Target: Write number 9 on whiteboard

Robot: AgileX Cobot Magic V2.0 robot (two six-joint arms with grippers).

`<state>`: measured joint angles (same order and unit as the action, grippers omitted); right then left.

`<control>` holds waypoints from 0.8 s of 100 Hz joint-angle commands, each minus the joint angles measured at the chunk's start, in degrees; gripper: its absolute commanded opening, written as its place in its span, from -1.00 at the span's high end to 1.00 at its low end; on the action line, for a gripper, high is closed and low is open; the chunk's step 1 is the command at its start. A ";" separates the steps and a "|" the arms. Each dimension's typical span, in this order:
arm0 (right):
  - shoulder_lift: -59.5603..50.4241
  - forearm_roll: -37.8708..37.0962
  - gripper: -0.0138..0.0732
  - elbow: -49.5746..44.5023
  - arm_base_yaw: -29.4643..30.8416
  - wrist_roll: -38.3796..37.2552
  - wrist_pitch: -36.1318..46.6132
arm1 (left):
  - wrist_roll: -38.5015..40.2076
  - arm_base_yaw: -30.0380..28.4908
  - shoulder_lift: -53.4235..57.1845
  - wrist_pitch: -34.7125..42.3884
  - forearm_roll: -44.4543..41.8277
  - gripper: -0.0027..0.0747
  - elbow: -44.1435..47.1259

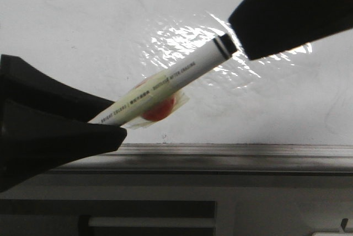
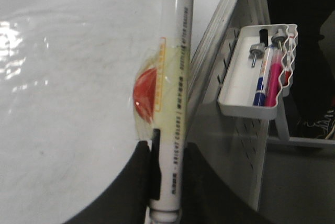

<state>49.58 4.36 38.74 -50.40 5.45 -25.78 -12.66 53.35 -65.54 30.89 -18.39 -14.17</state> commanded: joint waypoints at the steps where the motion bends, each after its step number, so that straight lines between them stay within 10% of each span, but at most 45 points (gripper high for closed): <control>1: 1.28 0.12 -0.18 2.27 -1.07 0.87 4.19 | 0.38 0.44 1.02 7.70 -1.28 0.98 -1.29; 43: 5.17 1.03 -0.08 3.22 -2.62 0.87 6.62 | 0.38 0.44 1.02 8.58 -5.62 0.98 -1.29; 80: 7.55 2.56 0.78 3.22 -2.62 0.87 6.90 | 0.38 0.44 1.02 8.78 -5.51 0.93 -1.29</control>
<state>56.91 6.65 40.01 -53.15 5.58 -22.64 -12.78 53.39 -65.44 33.90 -24.89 -14.06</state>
